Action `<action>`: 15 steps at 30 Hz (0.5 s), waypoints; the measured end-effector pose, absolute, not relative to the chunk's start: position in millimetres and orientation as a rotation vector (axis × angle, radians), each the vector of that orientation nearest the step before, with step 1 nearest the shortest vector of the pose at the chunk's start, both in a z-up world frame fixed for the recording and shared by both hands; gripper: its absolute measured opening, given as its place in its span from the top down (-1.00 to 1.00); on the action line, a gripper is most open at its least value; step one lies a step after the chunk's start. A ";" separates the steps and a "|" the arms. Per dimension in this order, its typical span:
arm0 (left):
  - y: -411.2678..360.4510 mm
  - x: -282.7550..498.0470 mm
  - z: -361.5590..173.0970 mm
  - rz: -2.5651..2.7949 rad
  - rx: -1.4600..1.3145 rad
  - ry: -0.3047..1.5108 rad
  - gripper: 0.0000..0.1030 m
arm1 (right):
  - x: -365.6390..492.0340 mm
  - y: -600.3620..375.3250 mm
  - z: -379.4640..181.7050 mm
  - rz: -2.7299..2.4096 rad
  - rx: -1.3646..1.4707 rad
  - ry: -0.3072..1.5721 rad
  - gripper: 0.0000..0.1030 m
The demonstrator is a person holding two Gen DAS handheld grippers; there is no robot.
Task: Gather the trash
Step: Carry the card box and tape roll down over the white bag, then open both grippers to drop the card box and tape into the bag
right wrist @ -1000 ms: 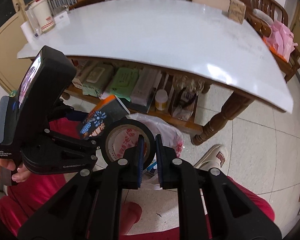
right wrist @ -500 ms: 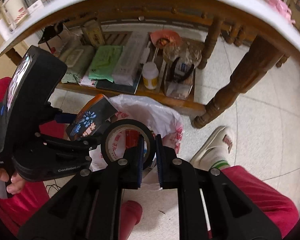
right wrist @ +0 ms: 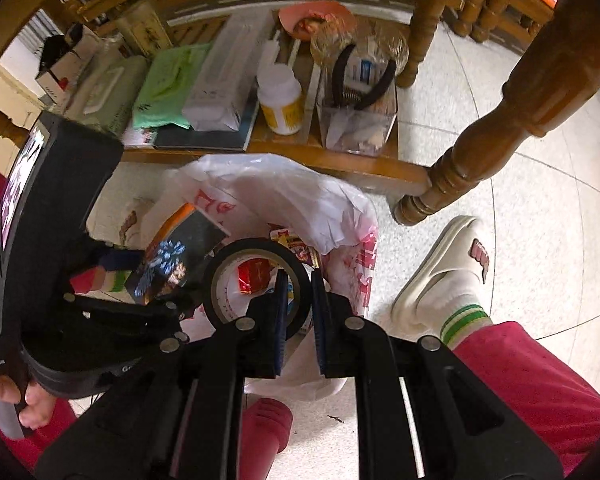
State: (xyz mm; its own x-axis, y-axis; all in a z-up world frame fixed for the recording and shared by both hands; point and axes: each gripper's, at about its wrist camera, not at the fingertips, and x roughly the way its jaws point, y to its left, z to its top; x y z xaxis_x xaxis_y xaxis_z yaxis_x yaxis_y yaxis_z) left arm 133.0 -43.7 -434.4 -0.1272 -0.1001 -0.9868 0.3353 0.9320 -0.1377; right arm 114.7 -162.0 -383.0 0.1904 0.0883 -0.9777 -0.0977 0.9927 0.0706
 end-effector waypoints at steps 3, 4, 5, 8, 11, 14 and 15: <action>-44.5 134.1 -449.1 -0.362 0.190 1.691 -0.07 | 122.4 -163.7 -396.4 0.133 0.015 1.402 0.76; -44.0 134.3 -452.4 -0.358 0.189 1.701 -0.06 | 125.0 -163.0 -400.7 0.130 0.011 1.409 0.76; -44.1 135.6 -455.6 -0.357 0.185 1.711 -0.07 | 126.3 -162.4 -403.0 0.129 0.009 1.414 0.76; -42.8 137.9 -464.3 -0.355 0.158 1.738 -0.07 | 130.5 -162.8 -412.1 0.139 0.033 1.437 0.76; -40.6 141.7 -472.9 -0.345 0.117 1.764 -0.07 | 132.2 -162.0 -419.4 0.147 0.042 1.457 0.76; -37.9 143.2 -477.7 -0.329 0.116 1.773 -0.07 | 134.4 -161.7 -422.7 0.140 0.053 1.463 0.75; -39.0 143.5 -477.5 -0.327 0.113 1.775 -0.07 | 134.7 -161.6 -423.1 0.142 0.054 1.462 0.71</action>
